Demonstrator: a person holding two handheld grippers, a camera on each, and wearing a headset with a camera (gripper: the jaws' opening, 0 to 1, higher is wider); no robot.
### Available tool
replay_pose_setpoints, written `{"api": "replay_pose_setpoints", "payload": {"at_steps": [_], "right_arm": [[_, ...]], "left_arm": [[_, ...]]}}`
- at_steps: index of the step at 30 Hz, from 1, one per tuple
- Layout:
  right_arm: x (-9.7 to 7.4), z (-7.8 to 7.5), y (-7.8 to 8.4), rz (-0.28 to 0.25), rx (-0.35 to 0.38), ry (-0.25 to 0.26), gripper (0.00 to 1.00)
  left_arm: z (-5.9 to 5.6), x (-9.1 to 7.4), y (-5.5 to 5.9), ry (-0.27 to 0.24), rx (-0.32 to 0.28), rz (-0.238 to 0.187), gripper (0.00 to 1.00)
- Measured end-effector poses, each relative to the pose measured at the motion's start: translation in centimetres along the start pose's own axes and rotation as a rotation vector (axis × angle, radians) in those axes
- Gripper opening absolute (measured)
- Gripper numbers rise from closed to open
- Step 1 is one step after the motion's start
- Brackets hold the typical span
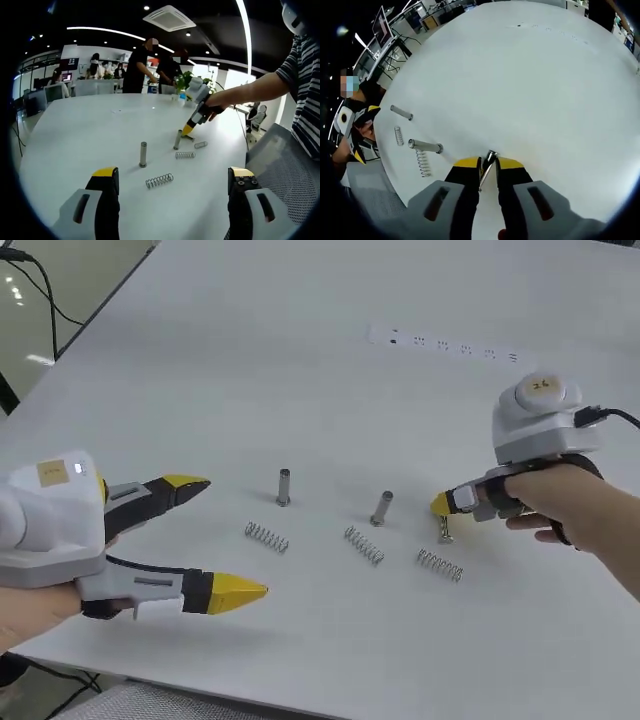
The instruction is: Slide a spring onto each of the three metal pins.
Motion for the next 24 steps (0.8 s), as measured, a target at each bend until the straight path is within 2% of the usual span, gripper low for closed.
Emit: {"api": "replay_pose_setpoints", "payload": {"at_steps": [12,20,24], "right_arm": [[0.1,0.0,-0.1,0.013,-0.008,0.027,0.11],[-0.2,-0.1,0.3,0.002,-0.004,0.013,0.10],[-0.7,-0.1,0.8,-0.016,0.002,-0.011,0.10]], "left_arm": [[-0.3,0.0,0.2,0.008,0.001,0.011,0.89],[-0.3,-0.1,0.2,0.008,-0.001,0.014,0.88],[-0.3,-0.1,0.2,0.007,-0.001,0.017,0.87]]}}
Point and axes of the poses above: the centre of the closed fingertips' face, and the gripper's own axes: x roughly forward along the fingers, z roughly to its left, y roughly out of its underside, the point moved 5 cm from there along -x, roughly backward along the fingers, and after that the axes turned 9 degrees about x, right-handed, at the moved point
